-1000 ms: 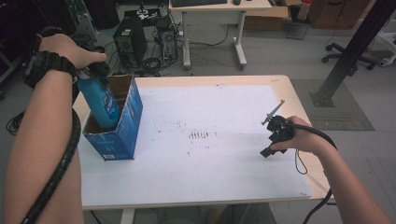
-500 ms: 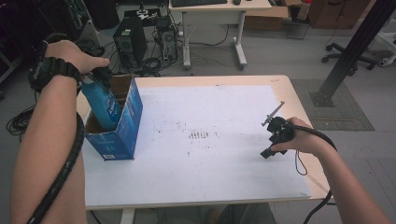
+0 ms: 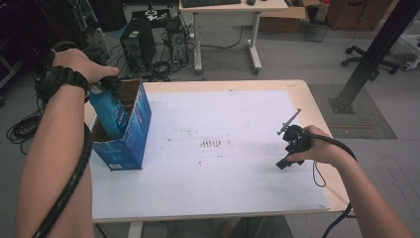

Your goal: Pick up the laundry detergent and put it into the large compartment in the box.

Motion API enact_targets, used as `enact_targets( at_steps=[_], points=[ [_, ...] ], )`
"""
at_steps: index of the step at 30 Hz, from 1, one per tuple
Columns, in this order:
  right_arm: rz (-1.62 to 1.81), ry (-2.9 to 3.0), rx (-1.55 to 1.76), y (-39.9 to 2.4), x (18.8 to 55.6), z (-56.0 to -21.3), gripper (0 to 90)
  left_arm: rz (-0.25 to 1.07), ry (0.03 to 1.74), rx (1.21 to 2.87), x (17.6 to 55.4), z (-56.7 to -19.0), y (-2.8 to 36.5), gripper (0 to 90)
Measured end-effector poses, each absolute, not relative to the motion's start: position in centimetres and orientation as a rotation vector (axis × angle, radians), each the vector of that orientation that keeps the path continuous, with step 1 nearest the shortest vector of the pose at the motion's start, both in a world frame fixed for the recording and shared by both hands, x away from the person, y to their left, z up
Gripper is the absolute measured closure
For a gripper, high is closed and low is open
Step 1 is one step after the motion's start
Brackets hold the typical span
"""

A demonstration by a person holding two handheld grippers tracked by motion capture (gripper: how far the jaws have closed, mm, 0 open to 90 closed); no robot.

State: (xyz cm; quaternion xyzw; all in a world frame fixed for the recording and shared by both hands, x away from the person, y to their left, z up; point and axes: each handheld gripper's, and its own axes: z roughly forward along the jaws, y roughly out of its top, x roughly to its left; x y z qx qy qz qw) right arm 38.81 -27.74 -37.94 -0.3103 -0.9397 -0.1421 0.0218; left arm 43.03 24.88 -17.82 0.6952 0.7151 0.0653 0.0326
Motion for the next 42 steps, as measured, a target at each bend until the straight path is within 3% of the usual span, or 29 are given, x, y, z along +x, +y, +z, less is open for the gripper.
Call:
enact_targets(
  at_steps=[42],
  points=[
    [-0.423,-2.898,-0.961,-27.6,38.6,-38.9,16.7,0.144,2.183,2.181,43.1,-21.8,24.9,37.4]
  ],
)
